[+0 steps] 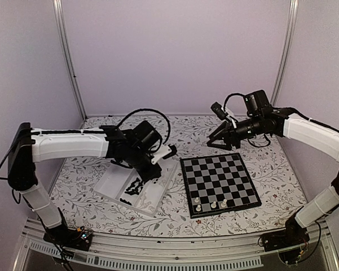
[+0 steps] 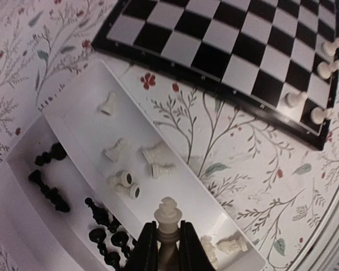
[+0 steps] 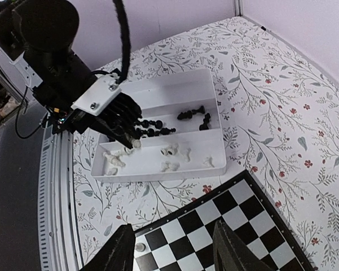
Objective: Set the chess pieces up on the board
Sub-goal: Pick up the chess piece from the storage box, then place the chess piece on the chessboard.
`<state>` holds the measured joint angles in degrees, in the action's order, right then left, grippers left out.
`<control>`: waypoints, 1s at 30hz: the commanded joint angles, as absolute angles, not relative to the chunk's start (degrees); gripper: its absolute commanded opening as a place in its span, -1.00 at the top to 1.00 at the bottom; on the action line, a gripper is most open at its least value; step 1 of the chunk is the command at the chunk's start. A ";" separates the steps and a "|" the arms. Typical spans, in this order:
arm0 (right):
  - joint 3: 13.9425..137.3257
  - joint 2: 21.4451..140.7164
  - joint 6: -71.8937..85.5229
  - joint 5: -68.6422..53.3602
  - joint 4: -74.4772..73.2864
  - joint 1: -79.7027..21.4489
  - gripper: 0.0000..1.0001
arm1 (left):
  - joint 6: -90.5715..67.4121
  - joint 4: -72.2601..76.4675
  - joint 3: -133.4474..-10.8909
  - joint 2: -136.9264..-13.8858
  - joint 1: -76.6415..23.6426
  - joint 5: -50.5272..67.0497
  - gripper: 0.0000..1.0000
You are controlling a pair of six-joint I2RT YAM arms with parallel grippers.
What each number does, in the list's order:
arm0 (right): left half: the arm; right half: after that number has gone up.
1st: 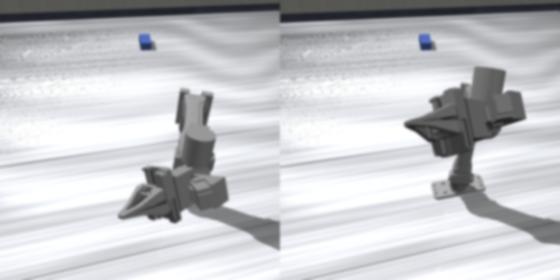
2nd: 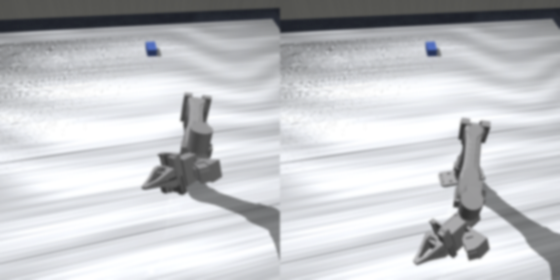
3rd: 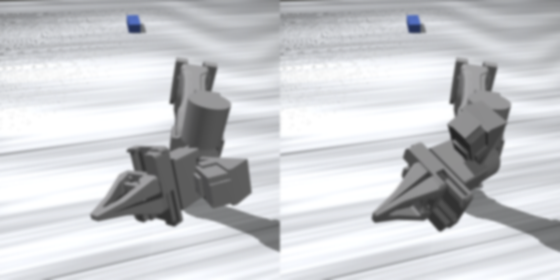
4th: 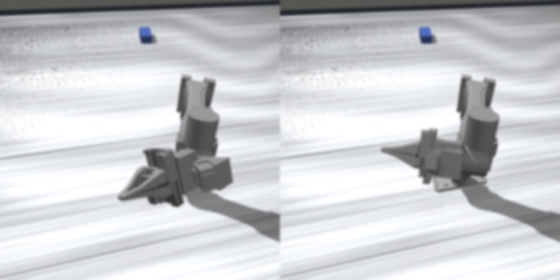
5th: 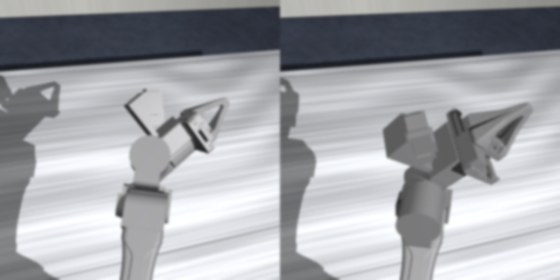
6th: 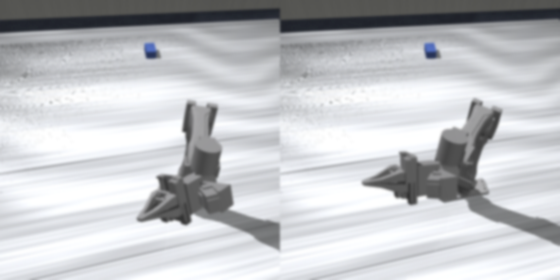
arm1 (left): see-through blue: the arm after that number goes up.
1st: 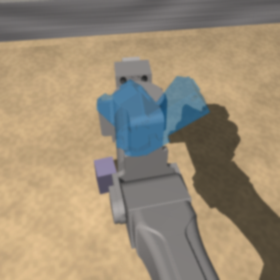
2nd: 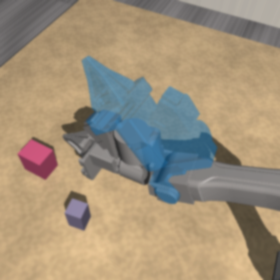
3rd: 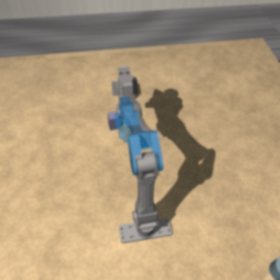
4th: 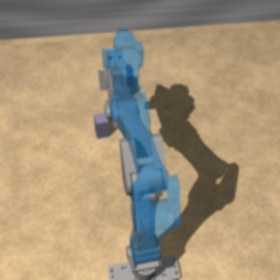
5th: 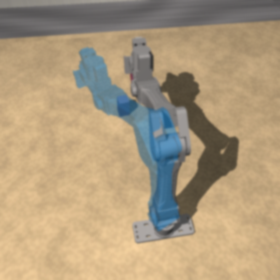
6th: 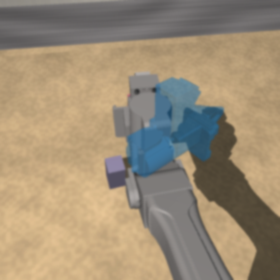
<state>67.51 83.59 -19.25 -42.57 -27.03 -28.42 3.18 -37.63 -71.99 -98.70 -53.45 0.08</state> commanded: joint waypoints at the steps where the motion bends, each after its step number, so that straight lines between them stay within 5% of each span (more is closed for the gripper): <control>1: 76.90 91.09 -12.36 -50.88 -31.16 -28.26 0.02 | 0.41 -24.50 -70.25 -92.86 -54.04 6.22 0.99; 15: 83.06 102.31 -9.80 -63.94 -35.74 -37.46 0.00 | -2.48 -15.95 -70.99 -90.97 -57.35 8.86 0.94; 30: 83.50 104.59 -7.57 -67.71 -34.30 -37.88 0.33 | -1.89 -15.58 -71.75 -91.95 -58.89 9.66 0.94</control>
<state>82.24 104.33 -8.05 -65.65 -35.46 -37.82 -2.00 -17.30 -71.29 -91.00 -57.80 8.49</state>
